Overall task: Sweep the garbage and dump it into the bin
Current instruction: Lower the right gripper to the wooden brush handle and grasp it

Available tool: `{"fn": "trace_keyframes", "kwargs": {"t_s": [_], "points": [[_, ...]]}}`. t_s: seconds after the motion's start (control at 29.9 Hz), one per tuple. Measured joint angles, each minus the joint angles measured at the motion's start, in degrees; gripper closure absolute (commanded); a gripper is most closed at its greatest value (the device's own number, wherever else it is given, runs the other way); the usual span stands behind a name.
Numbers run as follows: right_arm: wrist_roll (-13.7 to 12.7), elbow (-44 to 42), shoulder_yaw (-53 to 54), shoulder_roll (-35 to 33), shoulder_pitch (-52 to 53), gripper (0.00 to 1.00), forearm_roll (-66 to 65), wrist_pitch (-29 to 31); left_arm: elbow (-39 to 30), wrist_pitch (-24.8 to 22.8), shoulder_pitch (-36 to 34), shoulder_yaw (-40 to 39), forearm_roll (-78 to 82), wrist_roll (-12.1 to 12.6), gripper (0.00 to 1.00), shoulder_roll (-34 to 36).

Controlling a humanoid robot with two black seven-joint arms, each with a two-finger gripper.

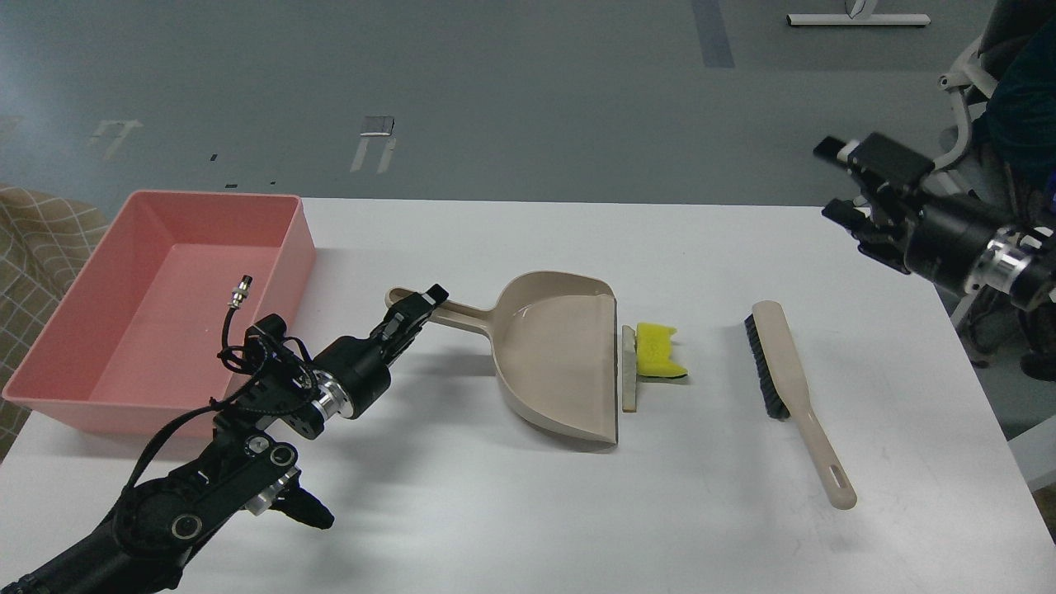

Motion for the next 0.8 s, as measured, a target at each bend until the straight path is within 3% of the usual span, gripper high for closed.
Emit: {"fn": "trace_keyframes", "kwargs": {"t_s": [0.17, 0.3, 0.8], "points": [[-1.8, 9.8, -3.3, -10.0, -2.8, 0.0, -12.6, 0.0, 0.0, 0.0, -0.1, 0.0, 0.0, 0.0, 1.0, 0.0], [-1.9, 11.9, -3.9, -13.6, -7.1, 0.0, -19.5, 0.1, 0.0, 0.0, -0.2, -0.1, 0.0, 0.1, 1.0, -0.1], [-4.9, 12.2, -3.9, -9.4, -12.8, 0.02, -25.9, 0.0, -0.6, 0.1, -0.1, -0.1, 0.0, 0.1, 1.0, -0.3]]}}
